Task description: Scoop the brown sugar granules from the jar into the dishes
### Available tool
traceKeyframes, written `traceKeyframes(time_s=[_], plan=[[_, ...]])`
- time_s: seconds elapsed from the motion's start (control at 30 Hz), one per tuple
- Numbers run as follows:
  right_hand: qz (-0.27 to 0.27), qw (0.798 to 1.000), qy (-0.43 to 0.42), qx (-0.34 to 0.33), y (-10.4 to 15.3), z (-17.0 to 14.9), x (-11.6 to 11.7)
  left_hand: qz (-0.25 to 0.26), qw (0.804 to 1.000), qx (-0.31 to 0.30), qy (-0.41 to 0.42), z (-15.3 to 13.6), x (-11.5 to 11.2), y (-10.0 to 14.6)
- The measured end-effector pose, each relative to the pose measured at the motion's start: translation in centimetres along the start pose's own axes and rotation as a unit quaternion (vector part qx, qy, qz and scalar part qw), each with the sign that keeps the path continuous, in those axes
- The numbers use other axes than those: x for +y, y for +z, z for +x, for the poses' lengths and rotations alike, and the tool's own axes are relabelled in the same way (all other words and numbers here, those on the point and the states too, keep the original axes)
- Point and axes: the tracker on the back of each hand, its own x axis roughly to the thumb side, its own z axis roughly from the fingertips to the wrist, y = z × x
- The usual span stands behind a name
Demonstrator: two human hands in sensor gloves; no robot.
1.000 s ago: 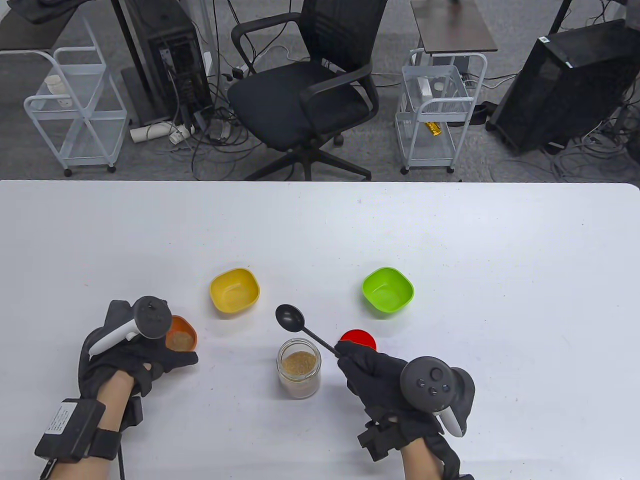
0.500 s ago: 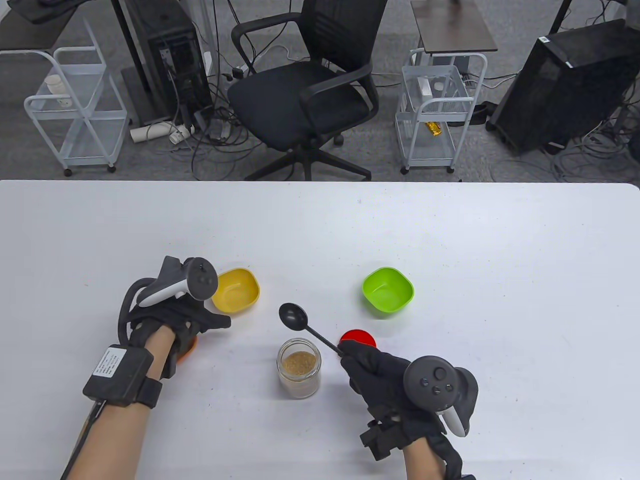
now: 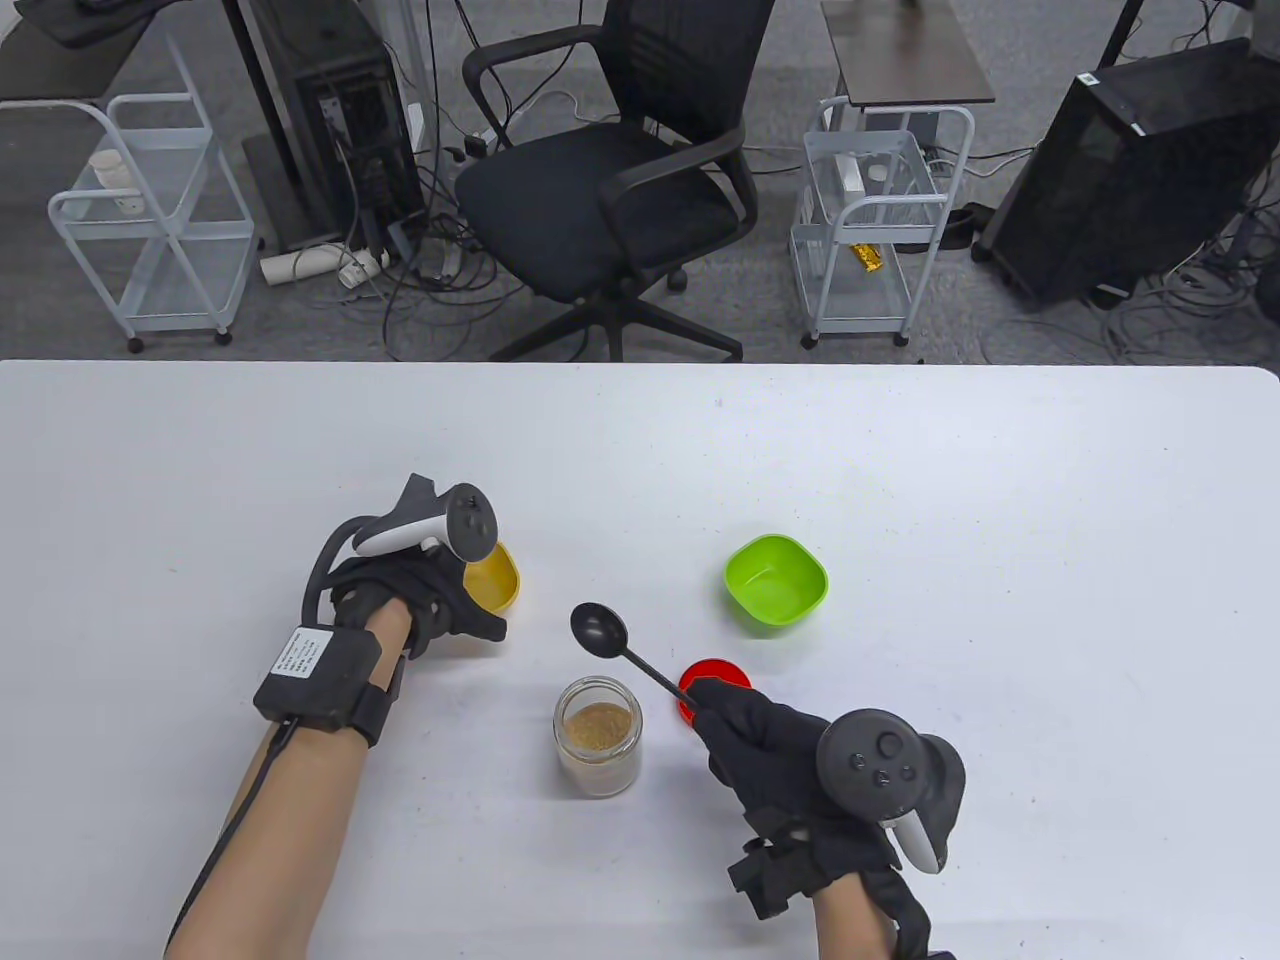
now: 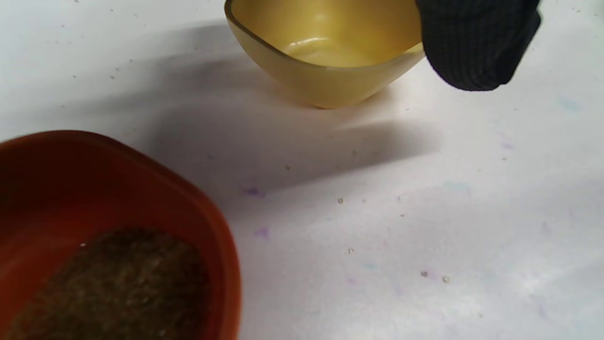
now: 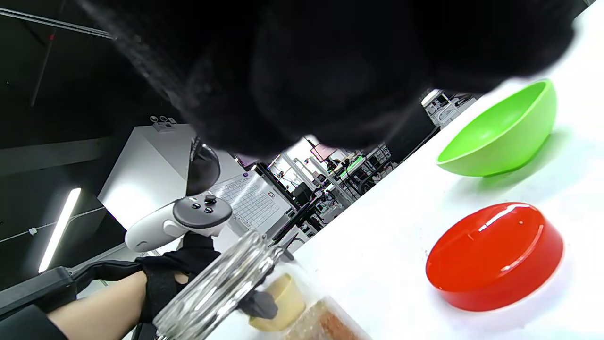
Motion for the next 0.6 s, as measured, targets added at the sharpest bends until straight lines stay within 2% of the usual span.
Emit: traceKeyframes(time_s=[0.3,0.6], plan=[[0.006,1.0,0.003,0.003,-0.1,-0.1,0.0,-0.015,0.999,-0.015,0.025,0.0,0.1,-1.5],[0.011,1.0,0.005,0.002,-0.1,-0.1,0.2,0.015,1.0,-0.024,0.006,1.0,-0.1,-1.2]])
